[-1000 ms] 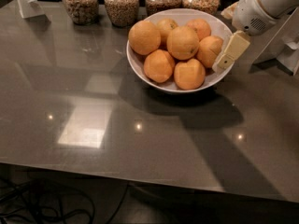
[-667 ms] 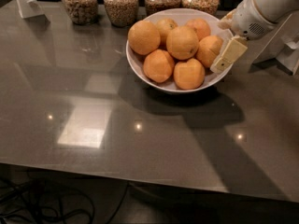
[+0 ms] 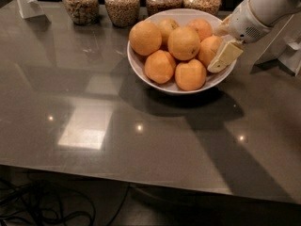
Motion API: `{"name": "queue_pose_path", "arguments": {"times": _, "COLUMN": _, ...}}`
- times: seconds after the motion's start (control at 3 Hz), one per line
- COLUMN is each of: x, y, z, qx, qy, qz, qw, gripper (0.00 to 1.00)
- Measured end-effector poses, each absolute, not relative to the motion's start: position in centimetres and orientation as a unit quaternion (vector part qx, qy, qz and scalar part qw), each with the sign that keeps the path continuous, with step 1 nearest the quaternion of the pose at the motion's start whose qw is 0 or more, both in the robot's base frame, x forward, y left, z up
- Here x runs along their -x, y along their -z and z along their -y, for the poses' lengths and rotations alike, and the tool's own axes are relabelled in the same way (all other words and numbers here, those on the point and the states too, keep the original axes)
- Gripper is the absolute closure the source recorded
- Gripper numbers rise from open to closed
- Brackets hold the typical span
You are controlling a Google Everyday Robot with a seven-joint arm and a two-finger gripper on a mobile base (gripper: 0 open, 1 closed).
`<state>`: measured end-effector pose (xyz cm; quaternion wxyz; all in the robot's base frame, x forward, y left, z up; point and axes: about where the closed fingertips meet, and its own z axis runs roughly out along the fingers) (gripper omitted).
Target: Pick orange from white bowl
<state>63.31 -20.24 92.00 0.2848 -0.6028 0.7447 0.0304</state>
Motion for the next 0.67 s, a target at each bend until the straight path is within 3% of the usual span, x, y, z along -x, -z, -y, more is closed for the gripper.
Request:
{"name": "queue_pose_path", "arguments": {"times": 0.33, "x": -63.6, "y": -91.35, "z": 19.72, "qx": 0.609, "qy": -0.034, "qz": -0.742, "qw": 0.278, "gripper": 0.29}}
{"name": "queue_pose_path", "arguments": {"times": 0.67, "x": -63.6, "y": -90.58, "z": 19.22, "qx": 0.615, "qy": -0.038, "qz": -0.74, "qw": 0.27, "gripper": 0.47}}
